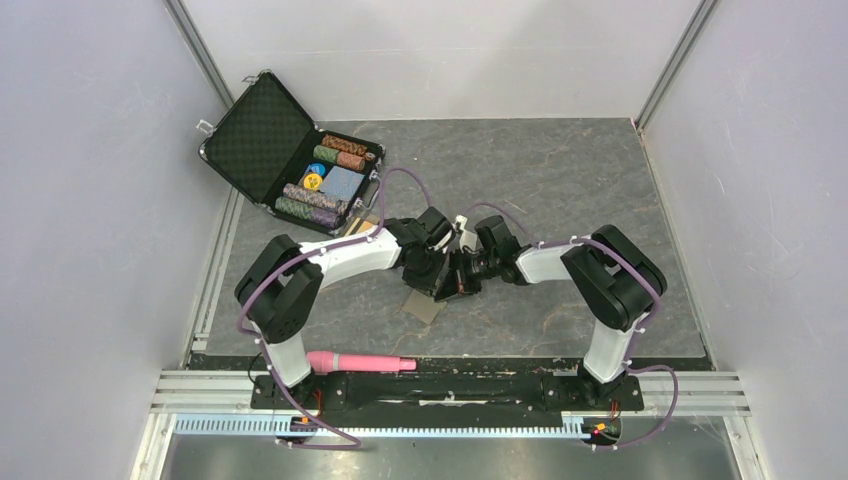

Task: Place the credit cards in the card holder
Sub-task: Close the card holder at the center of the board.

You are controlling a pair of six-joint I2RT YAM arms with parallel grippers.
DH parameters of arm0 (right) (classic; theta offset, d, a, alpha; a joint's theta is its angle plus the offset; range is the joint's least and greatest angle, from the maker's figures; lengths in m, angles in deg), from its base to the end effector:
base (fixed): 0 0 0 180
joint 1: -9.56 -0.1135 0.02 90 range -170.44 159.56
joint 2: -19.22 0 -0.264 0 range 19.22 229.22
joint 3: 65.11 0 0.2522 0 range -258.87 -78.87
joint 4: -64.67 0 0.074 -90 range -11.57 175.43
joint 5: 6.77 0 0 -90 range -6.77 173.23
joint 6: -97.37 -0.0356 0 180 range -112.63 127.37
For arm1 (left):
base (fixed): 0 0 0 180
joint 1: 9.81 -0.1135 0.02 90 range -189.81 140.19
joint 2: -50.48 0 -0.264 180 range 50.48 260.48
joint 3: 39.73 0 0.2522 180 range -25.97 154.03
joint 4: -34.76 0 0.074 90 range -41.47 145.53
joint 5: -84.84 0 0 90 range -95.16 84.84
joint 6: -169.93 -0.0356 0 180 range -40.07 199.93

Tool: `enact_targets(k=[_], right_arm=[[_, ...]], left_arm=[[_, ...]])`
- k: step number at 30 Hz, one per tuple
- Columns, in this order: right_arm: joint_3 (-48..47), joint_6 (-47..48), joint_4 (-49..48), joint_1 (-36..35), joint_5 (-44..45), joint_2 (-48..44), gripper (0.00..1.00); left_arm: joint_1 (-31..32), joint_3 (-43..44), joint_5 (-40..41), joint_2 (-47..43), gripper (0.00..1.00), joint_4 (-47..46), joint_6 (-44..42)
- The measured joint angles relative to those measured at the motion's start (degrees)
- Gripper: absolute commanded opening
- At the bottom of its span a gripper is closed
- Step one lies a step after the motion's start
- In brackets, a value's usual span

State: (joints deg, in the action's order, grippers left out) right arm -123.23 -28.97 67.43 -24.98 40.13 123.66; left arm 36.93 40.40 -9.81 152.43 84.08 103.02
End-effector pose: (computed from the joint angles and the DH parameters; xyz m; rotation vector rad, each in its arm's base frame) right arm 0.2543 0.2046 0.1112 -0.3461 2.6351 1.4148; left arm 0.2338 -0.2526 0.1744 0.6123 2.8292 -0.3715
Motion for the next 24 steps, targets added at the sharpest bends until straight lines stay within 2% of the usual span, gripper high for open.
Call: enact_targets(k=[17,18,19,21,24], right_arm=[[2.62,-2.99,-5.25,0.0,0.52,-0.7,0.0],[2.62,-3.06,-5.25,0.0,0.52,-0.7,0.0],[2.62,-3.06,-5.25,0.0,0.52,-0.7,0.0],[2.62,-3.08,-5.25,0.0,0.52,-0.7,0.0],[2.82,-3.1,-5.33,0.0,0.48,-0.7,0.0]], left_arm=[[0.22,-0.04,-0.24,-1.77,0.02,-2.58,0.0],[0.26,-0.07,-0.24,-1.84,0.06,-2.6,0.0],[0.26,-0.11,-0.17,-1.84,0.19,-2.56,0.02],[0.26,-0.13,0.07,-1.84,0.33,-2.4,0.11],[-0.11,-0.79,1.07,-2.21,0.38,-2.51,0.42]])
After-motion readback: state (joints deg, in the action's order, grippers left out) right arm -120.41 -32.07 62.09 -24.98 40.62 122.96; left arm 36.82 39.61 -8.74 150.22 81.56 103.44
